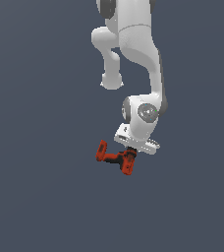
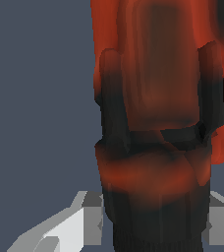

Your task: Pick up the object and move it to a goal position.

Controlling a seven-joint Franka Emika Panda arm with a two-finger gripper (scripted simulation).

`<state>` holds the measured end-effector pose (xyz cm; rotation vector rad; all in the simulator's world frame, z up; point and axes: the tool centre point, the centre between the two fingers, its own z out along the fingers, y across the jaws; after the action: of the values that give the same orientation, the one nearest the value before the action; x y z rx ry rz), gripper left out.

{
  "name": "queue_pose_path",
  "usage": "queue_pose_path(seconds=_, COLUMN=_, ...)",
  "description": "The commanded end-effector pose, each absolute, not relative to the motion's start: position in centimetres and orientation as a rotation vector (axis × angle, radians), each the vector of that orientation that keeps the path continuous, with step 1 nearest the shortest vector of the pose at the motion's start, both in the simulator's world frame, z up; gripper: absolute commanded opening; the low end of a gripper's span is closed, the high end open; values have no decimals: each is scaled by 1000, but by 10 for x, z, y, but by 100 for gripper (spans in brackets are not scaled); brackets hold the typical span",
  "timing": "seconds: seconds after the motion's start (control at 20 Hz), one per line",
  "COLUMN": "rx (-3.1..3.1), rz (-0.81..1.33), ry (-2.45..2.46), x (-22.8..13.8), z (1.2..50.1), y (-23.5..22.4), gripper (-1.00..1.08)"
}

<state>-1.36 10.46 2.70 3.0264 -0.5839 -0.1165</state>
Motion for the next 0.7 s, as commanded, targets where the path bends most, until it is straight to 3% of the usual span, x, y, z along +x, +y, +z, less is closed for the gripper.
queue_pose_path(seconds=0.0, rx=3026, rz=-116, ry=-585, x=-14, z=26, y=104, gripper=-100)
queue_pose_path(seconds=0.65, rx=3027, rz=-115, ry=-584, x=-15, z=33, y=106, gripper=-100)
